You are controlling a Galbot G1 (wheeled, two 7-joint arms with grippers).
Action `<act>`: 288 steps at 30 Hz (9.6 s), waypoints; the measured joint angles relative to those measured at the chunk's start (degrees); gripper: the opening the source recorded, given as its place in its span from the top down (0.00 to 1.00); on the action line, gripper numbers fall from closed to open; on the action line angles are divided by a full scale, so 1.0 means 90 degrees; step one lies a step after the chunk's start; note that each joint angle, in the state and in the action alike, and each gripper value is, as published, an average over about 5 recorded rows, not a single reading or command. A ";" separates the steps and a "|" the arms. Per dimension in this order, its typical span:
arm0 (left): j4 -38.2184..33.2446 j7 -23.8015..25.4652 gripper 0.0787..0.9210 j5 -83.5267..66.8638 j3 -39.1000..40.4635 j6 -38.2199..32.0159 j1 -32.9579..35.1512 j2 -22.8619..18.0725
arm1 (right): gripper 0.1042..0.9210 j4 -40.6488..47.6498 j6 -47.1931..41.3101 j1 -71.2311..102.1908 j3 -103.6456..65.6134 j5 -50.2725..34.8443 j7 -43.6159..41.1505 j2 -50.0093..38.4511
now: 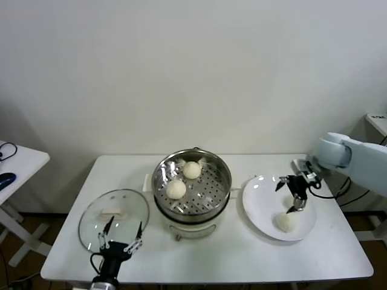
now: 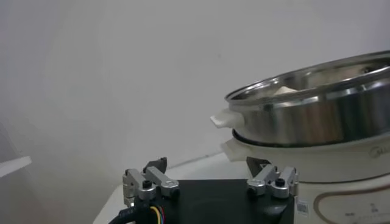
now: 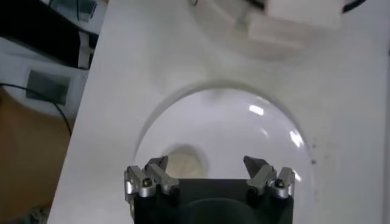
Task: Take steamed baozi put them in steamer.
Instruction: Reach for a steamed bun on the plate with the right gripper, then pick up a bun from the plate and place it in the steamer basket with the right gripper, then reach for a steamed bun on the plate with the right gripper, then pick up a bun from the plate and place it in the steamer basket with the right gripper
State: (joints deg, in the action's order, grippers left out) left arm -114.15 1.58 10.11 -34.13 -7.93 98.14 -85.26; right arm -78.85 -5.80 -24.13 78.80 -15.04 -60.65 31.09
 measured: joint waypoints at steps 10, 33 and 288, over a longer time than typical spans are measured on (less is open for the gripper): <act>0.0026 0.0003 0.12 -0.0026 -0.0089 0.0047 -0.0085 -0.0030 | 0.12 0.0473 0.0090 0.0976 -0.0671 0.0561 0.0006 0.0093; 0.0145 0.0003 0.12 -0.0044 -0.0138 0.0009 -0.0132 -0.0031 | 0.12 0.1000 0.0130 0.1620 -0.1041 0.0932 0.0011 0.0513; 0.0291 0.0095 0.12 -0.0147 -0.0261 0.0137 -0.0434 0.0033 | 0.31 0.3484 0.1385 0.2348 -0.3078 0.2581 -0.0523 0.1608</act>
State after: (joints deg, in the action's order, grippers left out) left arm -111.54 2.44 8.79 -36.48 -6.69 94.24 -84.96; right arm -47.50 6.66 -3.00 51.10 8.18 -65.35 45.56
